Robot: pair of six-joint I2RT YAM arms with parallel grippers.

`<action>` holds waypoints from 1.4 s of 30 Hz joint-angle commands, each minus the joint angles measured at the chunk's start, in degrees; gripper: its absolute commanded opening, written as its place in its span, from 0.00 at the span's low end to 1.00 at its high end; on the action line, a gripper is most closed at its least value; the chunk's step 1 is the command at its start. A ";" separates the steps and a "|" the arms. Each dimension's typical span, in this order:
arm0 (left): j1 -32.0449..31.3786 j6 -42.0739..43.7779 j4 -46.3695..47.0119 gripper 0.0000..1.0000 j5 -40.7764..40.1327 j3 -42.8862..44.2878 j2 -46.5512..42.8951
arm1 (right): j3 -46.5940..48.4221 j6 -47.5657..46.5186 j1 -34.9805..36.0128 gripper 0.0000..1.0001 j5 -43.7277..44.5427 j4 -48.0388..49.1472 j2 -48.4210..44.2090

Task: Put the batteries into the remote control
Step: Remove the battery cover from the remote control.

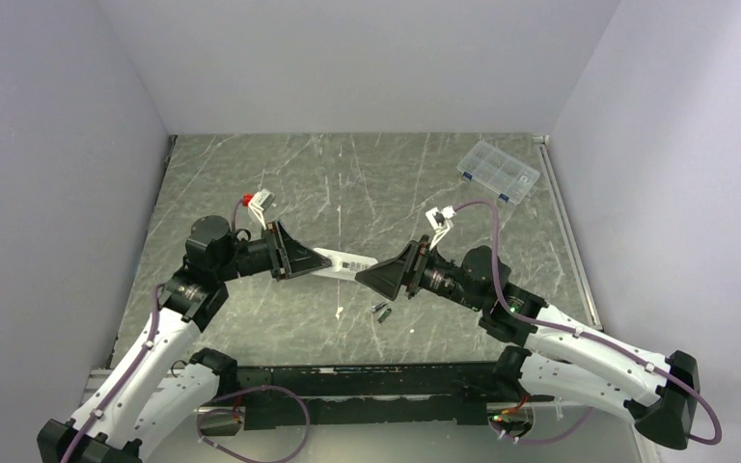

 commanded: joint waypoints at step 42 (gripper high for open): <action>-0.74 4.55 -3.84 0.00 -0.42 2.08 -0.32 | -2.72 1.69 0.60 0.88 2.00 4.18 -5.68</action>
